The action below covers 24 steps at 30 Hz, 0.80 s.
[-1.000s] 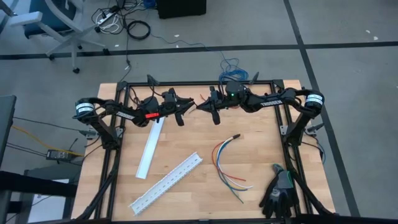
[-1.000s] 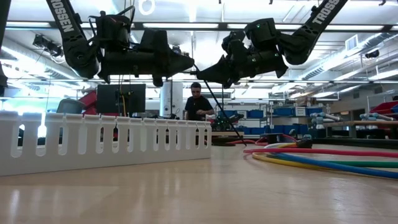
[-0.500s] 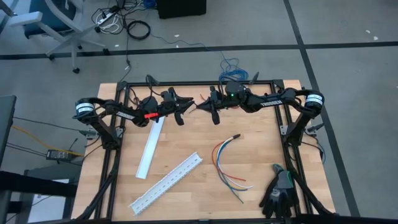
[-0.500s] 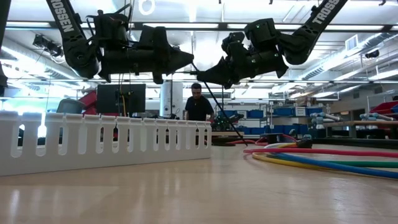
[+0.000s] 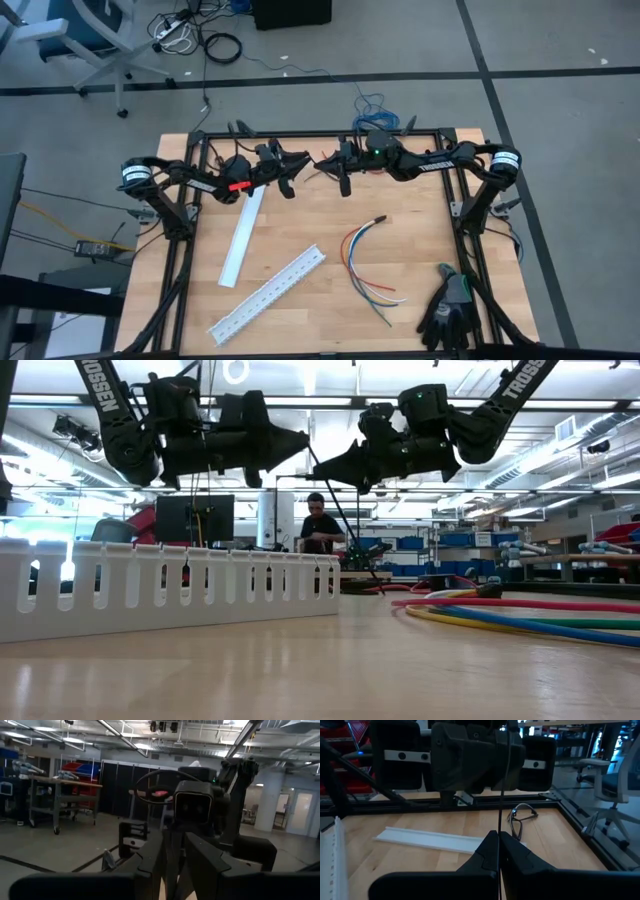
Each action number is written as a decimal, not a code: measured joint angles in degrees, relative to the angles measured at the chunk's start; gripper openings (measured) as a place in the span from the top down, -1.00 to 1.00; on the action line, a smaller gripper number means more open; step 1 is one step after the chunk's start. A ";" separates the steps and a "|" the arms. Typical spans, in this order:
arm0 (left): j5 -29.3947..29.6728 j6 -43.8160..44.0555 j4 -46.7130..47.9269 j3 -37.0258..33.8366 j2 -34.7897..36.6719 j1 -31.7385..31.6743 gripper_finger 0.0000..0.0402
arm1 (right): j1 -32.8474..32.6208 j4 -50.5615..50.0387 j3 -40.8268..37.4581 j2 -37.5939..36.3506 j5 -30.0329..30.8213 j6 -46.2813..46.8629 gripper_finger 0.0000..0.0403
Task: Ziptie cables
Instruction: Wrap the left black zip tie
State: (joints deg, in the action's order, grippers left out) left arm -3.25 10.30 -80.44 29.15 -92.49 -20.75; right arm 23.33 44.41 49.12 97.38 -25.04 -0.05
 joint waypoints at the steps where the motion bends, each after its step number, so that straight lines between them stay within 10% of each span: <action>1: 0.00 0.34 0.00 0.00 0.00 0.00 0.55 | 0.00 0.38 0.00 0.00 -0.02 0.00 1.00; 24: 0.04 0.47 3.67 2.78 0.00 0.00 0.55 | -0.02 0.76 0.00 0.00 -0.06 -0.04 1.00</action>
State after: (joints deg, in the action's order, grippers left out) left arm -3.21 10.76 -76.77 31.92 -92.49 -20.75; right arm 23.31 45.17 49.12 97.38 -25.10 -0.10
